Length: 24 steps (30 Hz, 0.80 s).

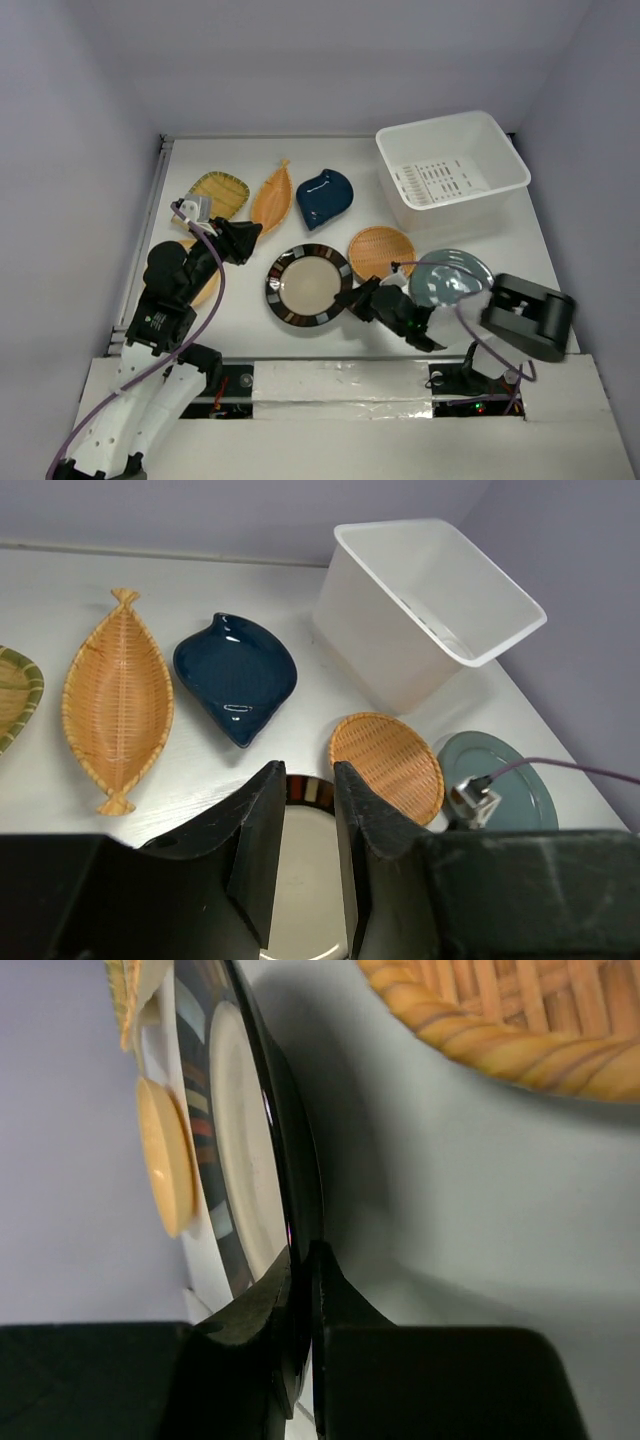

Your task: Place the plates into the plastic bin on the countertop

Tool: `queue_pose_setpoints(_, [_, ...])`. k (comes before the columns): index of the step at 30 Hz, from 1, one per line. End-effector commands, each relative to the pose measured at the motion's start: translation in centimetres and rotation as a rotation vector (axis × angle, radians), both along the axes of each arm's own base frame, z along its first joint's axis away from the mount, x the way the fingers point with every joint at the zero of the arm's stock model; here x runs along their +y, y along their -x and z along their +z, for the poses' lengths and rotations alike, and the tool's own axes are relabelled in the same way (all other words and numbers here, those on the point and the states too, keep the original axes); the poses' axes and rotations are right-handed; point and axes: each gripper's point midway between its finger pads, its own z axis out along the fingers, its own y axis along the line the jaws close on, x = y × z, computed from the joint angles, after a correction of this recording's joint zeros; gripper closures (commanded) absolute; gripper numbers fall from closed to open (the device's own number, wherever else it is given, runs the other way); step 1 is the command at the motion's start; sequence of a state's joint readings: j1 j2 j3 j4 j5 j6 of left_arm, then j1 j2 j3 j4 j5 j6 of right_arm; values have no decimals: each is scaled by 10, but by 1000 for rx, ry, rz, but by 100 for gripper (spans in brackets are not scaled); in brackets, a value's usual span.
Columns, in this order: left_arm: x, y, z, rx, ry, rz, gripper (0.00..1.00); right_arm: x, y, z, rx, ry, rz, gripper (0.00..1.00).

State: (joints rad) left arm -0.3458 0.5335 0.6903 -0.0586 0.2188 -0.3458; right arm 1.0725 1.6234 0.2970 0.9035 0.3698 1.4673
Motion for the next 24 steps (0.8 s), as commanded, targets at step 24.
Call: queue_pose_setpoints(24, [5,20,46,-135,54,14,69,-281,-222,385,-574,689,-432,100])
